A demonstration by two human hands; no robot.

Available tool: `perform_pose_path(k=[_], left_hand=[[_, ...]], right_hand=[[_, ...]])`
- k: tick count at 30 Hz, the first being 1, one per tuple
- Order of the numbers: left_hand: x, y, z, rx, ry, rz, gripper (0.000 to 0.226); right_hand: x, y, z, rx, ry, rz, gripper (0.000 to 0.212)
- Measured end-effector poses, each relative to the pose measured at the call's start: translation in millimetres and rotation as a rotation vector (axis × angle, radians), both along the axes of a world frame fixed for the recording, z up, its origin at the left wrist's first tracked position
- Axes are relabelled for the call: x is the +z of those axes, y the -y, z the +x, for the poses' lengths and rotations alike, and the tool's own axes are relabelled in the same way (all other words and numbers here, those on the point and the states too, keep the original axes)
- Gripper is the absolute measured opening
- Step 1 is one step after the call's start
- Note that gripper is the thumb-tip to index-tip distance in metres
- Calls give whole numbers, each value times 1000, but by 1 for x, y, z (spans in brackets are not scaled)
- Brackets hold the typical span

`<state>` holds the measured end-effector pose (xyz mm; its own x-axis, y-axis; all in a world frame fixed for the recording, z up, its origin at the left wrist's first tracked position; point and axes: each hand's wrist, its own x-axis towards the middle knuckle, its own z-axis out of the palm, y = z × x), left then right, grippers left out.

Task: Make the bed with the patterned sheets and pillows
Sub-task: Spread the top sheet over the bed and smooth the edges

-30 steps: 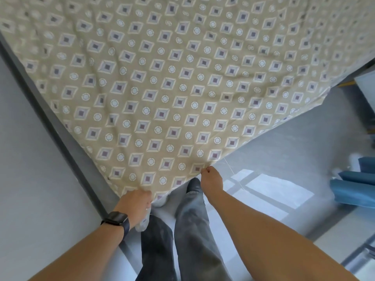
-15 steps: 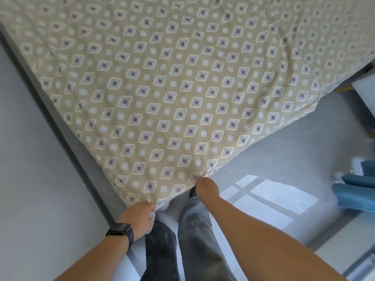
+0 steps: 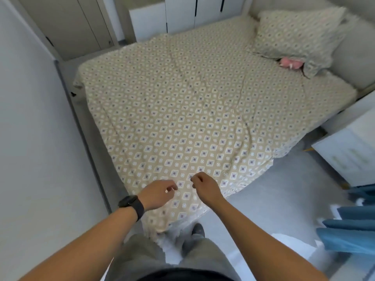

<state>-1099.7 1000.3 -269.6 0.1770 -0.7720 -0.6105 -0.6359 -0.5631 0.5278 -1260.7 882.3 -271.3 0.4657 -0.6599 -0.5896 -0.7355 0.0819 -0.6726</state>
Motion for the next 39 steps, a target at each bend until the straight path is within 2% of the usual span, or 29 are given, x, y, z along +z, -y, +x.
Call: perform_pose_path(k=[3, 5, 11, 18, 21, 26, 30, 37, 39], left_hand=[[49, 18, 9, 66, -71, -197, 21], [72, 26, 20, 3, -93, -269, 20], [122, 31, 93, -242, -77, -360, 20], [165, 24, 135, -370, -120, -419, 19], [179, 26, 144, -418, -121, -422, 17], [193, 32, 146, -350, -120, -456, 17], [185, 39, 160, -306, -138, -466, 16], [168, 82, 200, -405, -179, -392, 16], [166, 109, 219, -493, -190, -391, 17]], right_hand=[[46, 4, 4, -51, 80, -88, 21], [71, 4, 11, -83, 109, -137, 19], [133, -18, 61, -210, 174, -254, 17], [193, -58, 84, -314, 200, -447, 14], [206, -63, 87, -330, 225, -481, 14], [215, -54, 87, -239, 146, -547, 13], [206, -40, 97, -260, 137, -574, 13], [186, -31, 130, -222, -21, -513, 16], [182, -14, 152, -289, -66, -530, 18]])
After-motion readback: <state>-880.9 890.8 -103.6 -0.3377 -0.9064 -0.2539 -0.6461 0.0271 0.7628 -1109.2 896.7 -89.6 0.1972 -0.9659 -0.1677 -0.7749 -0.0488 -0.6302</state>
